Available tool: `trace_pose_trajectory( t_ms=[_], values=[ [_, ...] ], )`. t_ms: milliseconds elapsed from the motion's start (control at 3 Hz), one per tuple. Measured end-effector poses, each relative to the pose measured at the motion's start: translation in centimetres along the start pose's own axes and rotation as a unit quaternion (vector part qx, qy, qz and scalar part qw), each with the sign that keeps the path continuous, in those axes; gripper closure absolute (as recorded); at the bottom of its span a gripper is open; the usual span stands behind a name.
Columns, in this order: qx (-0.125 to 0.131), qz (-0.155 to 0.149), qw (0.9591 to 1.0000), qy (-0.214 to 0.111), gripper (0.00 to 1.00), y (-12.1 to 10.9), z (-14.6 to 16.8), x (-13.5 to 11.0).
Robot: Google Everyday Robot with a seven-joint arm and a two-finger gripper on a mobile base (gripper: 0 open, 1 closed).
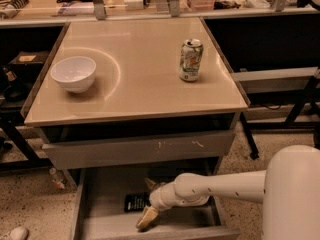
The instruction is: Pick rxbar blueberry from middle drawer and place on counter
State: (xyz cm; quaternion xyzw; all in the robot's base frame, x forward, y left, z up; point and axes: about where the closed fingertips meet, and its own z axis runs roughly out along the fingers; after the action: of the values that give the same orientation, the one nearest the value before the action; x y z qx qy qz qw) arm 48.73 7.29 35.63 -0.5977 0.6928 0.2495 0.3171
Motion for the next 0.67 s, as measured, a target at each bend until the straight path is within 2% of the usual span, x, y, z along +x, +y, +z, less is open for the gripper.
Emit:
trace_pose_trajectory(
  t_ms=[333, 667],
  values=[
    [0.0, 0.0, 1.0, 0.0, 0.19, 0.0, 0.0, 0.0],
    [0.0, 0.0, 1.0, 0.0, 0.42, 0.0, 0.01, 0.0]
  ],
)
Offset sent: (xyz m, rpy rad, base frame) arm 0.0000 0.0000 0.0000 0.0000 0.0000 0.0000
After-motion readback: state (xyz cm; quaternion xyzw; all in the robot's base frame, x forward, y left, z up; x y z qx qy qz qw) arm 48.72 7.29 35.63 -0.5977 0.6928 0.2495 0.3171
